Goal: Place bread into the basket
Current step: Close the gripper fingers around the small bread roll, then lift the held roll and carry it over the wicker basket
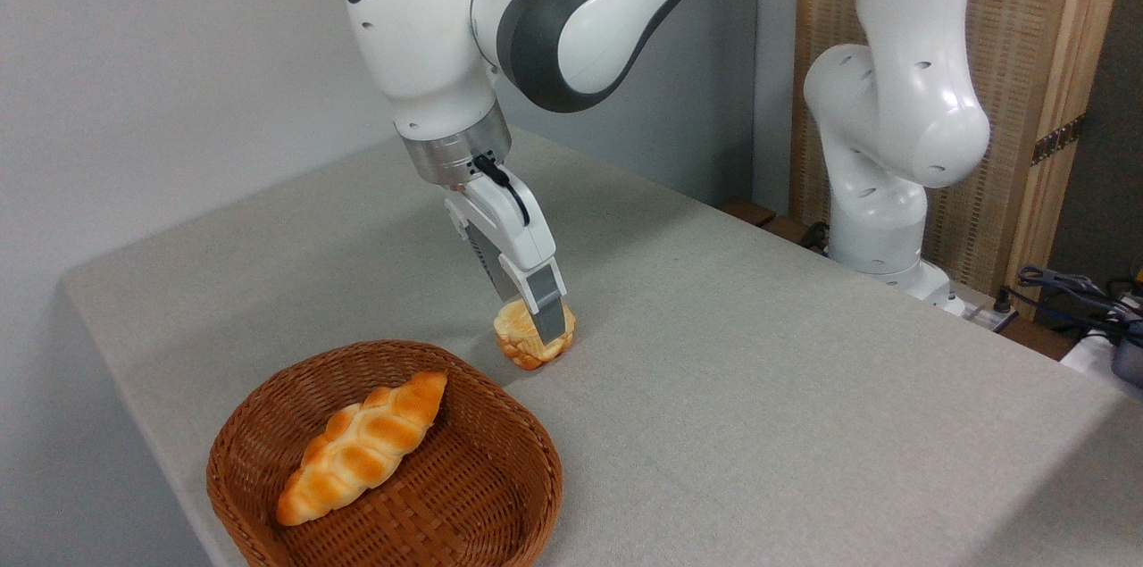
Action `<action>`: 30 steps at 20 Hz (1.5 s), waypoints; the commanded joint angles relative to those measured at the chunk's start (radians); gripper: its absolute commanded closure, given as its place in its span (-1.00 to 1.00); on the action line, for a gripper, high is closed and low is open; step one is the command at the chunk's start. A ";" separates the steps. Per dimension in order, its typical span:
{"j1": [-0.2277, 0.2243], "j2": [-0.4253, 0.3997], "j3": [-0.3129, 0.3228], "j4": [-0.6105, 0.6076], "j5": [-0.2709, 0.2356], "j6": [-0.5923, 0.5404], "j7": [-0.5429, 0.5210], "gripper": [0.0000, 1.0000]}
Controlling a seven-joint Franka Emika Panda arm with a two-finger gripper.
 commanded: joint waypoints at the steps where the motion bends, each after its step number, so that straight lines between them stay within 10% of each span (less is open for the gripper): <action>1: -0.029 0.005 0.010 -0.017 -0.013 -0.006 0.001 -1.00; 7: -0.029 0.030 0.010 -0.017 -0.001 0.009 0.018 -1.00; 12: -0.029 0.056 0.010 -0.007 0.001 0.011 0.068 0.15; 30: -0.020 -0.021 0.023 0.089 -0.015 -0.006 0.064 0.16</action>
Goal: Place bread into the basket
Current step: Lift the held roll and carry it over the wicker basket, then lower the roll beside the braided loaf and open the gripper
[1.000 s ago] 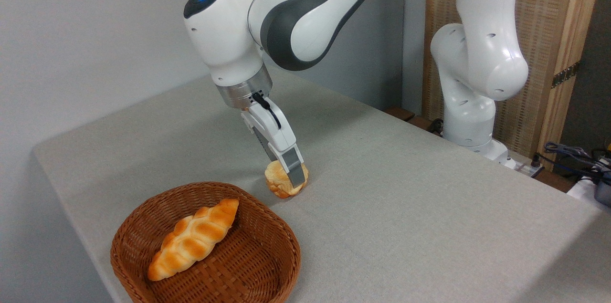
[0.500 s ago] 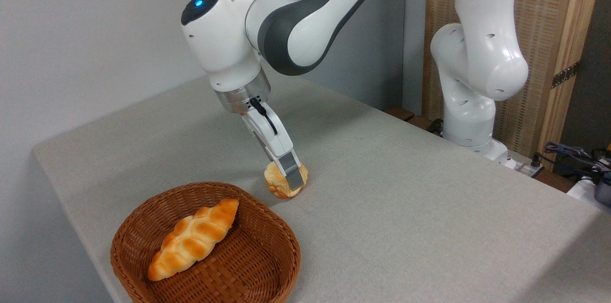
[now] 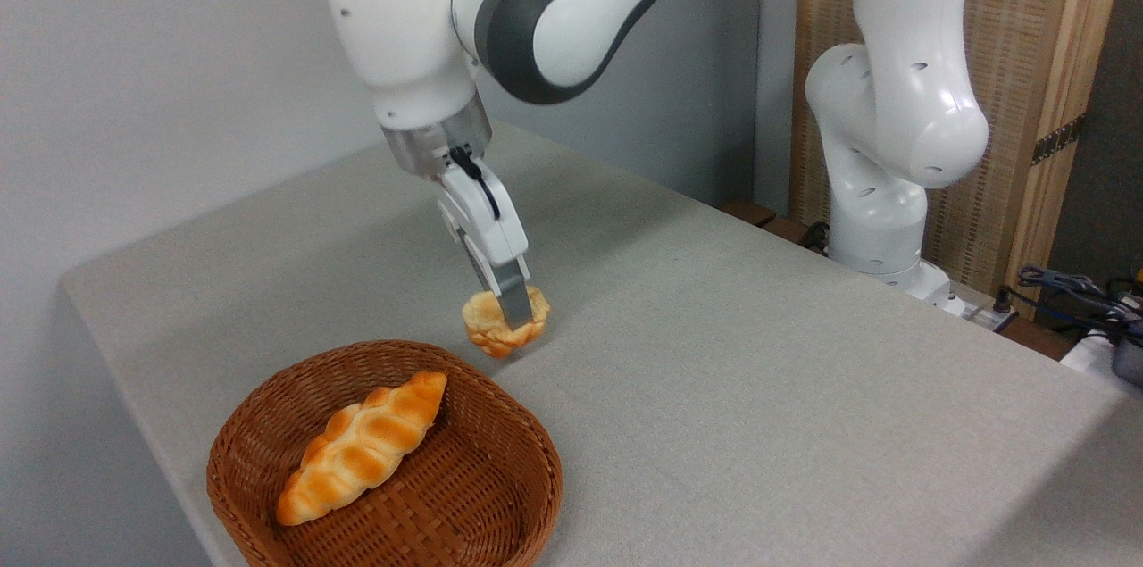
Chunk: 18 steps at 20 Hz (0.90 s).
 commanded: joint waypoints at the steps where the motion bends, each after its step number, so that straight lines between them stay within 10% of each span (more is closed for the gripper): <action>1: 0.003 -0.040 0.018 0.049 -0.015 -0.005 0.015 0.15; 10: 0.007 0.015 0.125 0.104 -0.034 0.290 0.018 -0.02; 13: 0.007 0.056 0.168 0.104 -0.032 0.374 0.015 -1.00; 18: 0.007 0.093 0.193 0.104 -0.032 0.411 0.015 -1.00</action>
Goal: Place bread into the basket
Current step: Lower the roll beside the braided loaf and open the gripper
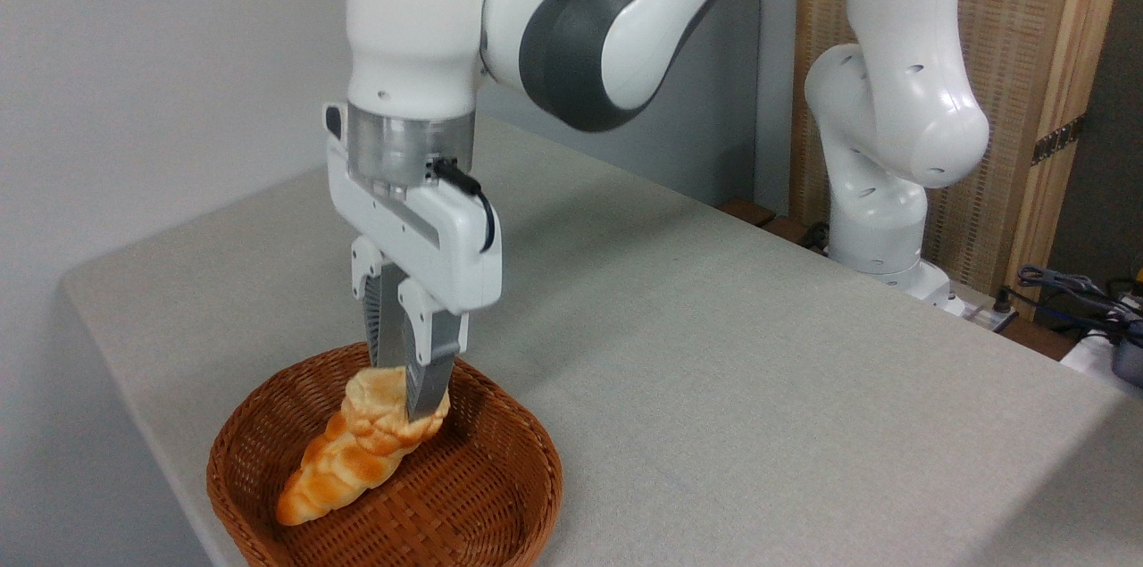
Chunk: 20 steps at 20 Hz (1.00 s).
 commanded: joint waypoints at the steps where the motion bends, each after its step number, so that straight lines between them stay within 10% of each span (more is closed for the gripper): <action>1: -0.006 0.013 0.018 0.012 -0.020 0.015 0.015 -1.00; 20: -0.009 -0.111 0.019 0.014 -0.017 -0.152 -0.014 -1.00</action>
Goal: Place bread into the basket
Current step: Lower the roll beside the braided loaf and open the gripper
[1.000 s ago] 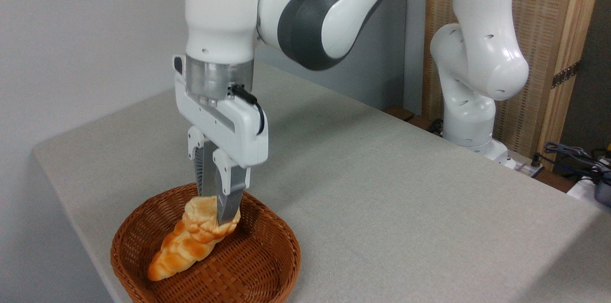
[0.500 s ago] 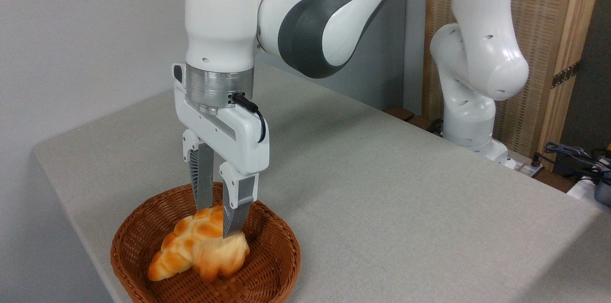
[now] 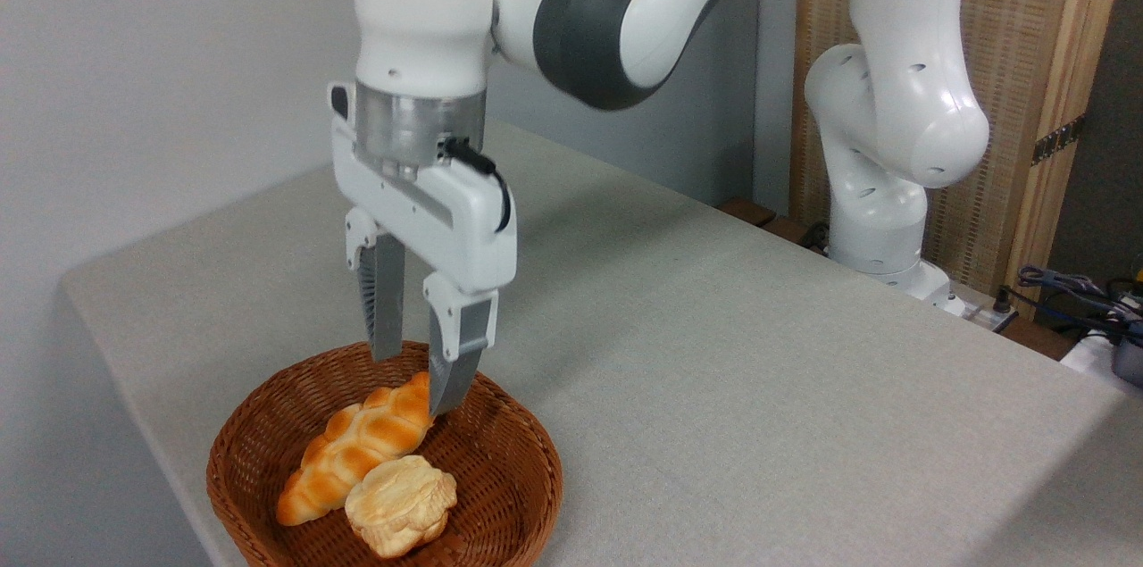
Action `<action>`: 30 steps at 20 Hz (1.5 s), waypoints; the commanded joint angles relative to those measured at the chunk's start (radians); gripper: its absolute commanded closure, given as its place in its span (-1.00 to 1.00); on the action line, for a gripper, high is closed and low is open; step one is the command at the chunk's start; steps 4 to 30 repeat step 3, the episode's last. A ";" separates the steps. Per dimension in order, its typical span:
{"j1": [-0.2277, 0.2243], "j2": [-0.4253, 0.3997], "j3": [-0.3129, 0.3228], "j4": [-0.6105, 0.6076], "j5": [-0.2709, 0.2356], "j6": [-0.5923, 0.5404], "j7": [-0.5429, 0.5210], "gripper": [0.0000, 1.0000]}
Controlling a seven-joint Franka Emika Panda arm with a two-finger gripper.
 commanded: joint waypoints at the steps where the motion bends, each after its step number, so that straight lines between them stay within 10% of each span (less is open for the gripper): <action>1: -0.009 -0.070 0.002 0.000 -0.011 -0.106 -0.017 -1.00; 30: -0.009 -0.073 0.002 0.027 -0.008 -0.165 -0.021 -1.00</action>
